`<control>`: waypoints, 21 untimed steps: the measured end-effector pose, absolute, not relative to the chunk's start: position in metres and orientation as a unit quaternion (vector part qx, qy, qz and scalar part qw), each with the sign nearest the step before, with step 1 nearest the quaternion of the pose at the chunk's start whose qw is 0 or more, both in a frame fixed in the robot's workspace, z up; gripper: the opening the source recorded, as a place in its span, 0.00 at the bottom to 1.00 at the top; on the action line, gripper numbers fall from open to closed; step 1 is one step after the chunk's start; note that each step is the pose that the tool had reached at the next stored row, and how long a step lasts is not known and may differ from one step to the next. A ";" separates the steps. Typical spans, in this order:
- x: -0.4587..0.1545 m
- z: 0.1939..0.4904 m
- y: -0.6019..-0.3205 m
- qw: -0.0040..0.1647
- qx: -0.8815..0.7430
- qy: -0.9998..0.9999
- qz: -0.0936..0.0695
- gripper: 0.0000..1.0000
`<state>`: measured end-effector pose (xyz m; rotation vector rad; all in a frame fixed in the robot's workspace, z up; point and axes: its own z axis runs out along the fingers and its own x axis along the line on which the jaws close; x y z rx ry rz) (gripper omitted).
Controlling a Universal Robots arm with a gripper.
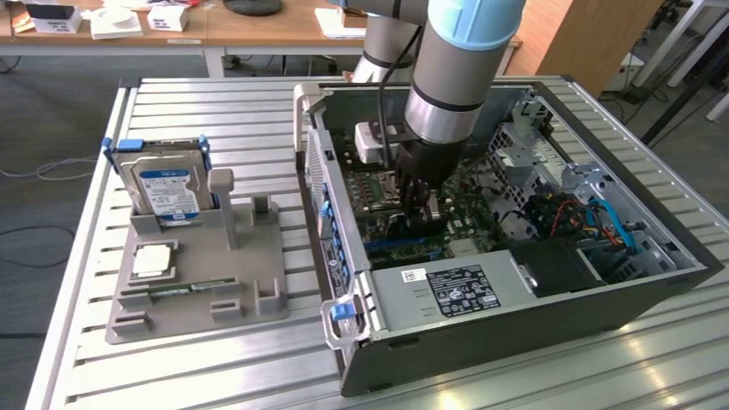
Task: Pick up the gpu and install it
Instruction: 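Insert the gpu into the slot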
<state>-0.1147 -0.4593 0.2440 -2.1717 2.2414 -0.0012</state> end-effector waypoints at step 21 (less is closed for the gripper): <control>-0.115 0.243 -0.459 0.010 -0.696 0.718 0.000 0.27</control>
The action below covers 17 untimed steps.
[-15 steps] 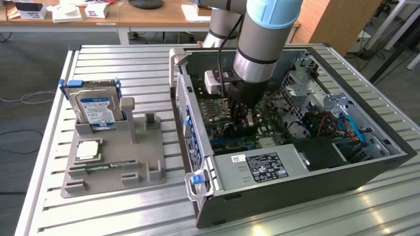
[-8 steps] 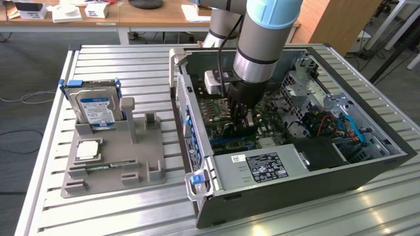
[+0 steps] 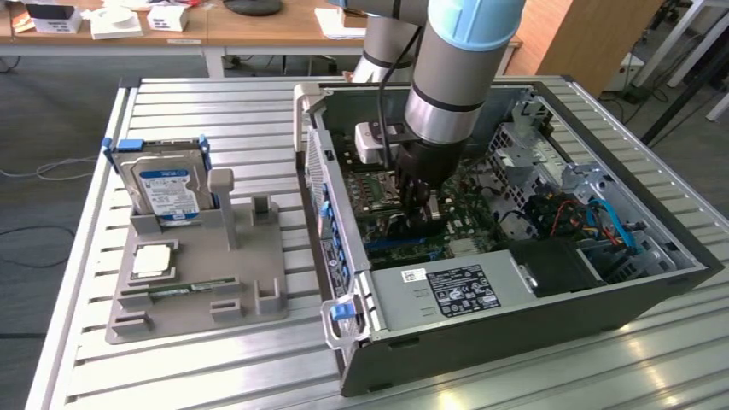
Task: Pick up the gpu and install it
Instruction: 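Insert the gpu into the slot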
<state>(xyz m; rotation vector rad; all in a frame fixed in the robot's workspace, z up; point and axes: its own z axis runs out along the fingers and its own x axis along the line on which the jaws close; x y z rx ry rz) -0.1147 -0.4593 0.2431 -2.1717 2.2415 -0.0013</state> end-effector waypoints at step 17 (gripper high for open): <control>-0.115 0.242 -0.459 0.010 -0.696 0.718 0.000 0.27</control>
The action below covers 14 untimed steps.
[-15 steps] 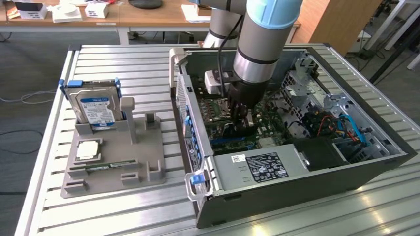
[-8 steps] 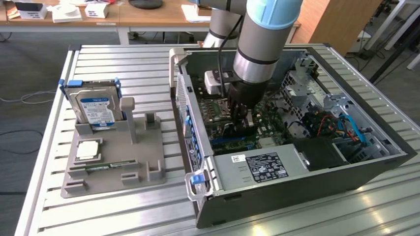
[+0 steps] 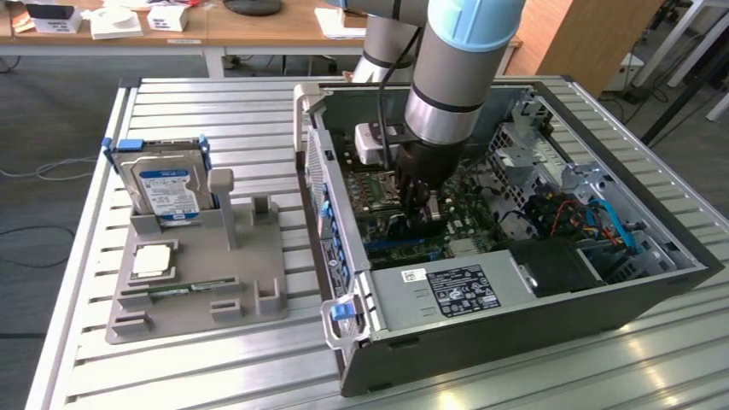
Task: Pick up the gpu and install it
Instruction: 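Insert the gpu into the slot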
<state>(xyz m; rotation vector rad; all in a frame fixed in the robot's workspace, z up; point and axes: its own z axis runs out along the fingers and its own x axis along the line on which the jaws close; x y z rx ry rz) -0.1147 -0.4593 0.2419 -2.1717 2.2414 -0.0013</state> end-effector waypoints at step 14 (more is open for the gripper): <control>-0.115 0.241 -0.459 0.010 -0.696 0.718 0.000 0.27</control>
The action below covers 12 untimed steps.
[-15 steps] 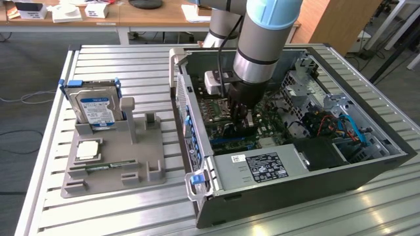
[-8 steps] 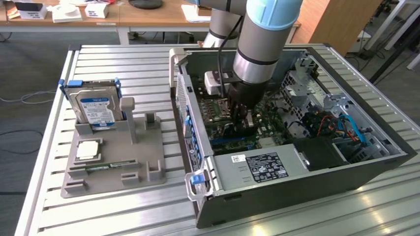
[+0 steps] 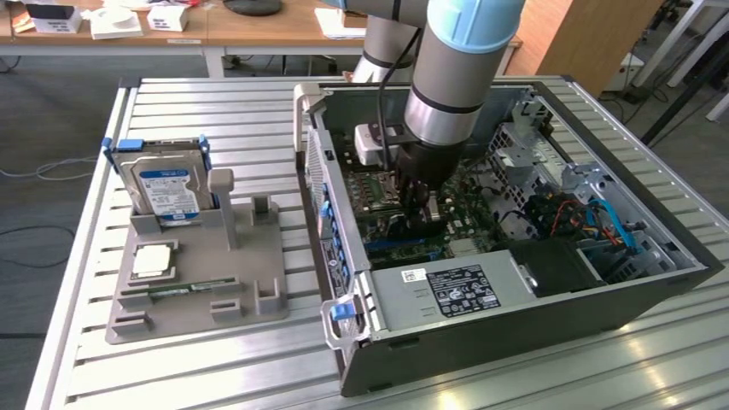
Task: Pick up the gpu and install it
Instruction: 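Insert the gpu into the slot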
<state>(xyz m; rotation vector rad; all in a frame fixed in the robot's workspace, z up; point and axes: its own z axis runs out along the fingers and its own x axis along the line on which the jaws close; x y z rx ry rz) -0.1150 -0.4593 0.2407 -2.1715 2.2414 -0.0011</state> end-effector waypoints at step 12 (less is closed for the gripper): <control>-0.115 0.240 -0.459 0.011 -0.696 0.718 0.000 0.28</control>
